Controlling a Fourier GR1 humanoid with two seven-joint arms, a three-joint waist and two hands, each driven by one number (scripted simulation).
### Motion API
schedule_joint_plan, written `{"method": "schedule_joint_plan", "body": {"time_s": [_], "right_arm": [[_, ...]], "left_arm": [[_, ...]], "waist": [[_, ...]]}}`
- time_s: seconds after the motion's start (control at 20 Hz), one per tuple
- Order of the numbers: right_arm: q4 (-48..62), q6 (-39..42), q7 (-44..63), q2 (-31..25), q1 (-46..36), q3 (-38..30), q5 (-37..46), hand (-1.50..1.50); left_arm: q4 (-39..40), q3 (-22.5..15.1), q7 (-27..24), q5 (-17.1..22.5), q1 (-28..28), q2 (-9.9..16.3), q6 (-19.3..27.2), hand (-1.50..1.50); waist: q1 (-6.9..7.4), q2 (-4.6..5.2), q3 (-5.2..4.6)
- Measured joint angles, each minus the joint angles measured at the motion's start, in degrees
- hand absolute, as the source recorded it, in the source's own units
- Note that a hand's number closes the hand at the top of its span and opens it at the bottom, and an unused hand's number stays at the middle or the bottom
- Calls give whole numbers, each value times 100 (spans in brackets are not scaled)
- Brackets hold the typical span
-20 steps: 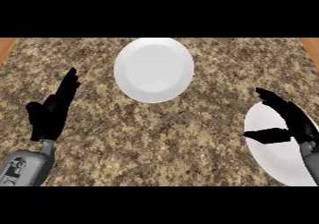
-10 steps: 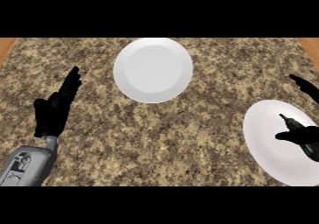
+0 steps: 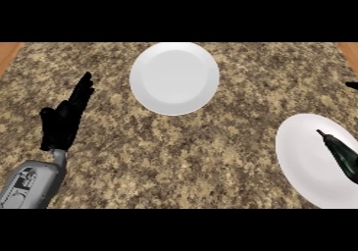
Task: Pick the eggplant from the plate and place it in the plate
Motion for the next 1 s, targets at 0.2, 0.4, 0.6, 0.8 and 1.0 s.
{"method": "schedule_joint_plan", "body": {"time_s": [0.2,0.4,0.6,0.8,1.0], "right_arm": [[211,734,389,-80,-250,3,-103,-150],[683,1133,451,191,-515,-18,161,-150],[1003,1416,399,474,-641,-101,487,-150],[1262,1581,379,757,-658,-16,847,-150],[1557,1656,82,922,-533,44,1313,-150]], "left_arm": [[26,23,-28,-86,31,-75,-15,0],[16,72,5,-206,9,-177,-45,0],[7,202,63,-286,-27,-220,-144,0],[6,309,140,-327,-80,-255,-222,0],[-83,307,125,-438,26,-399,-220,0]], "waist": [[1,0,2],[6,3,7],[-6,1,9],[-10,1,9],[-14,0,10]]}}
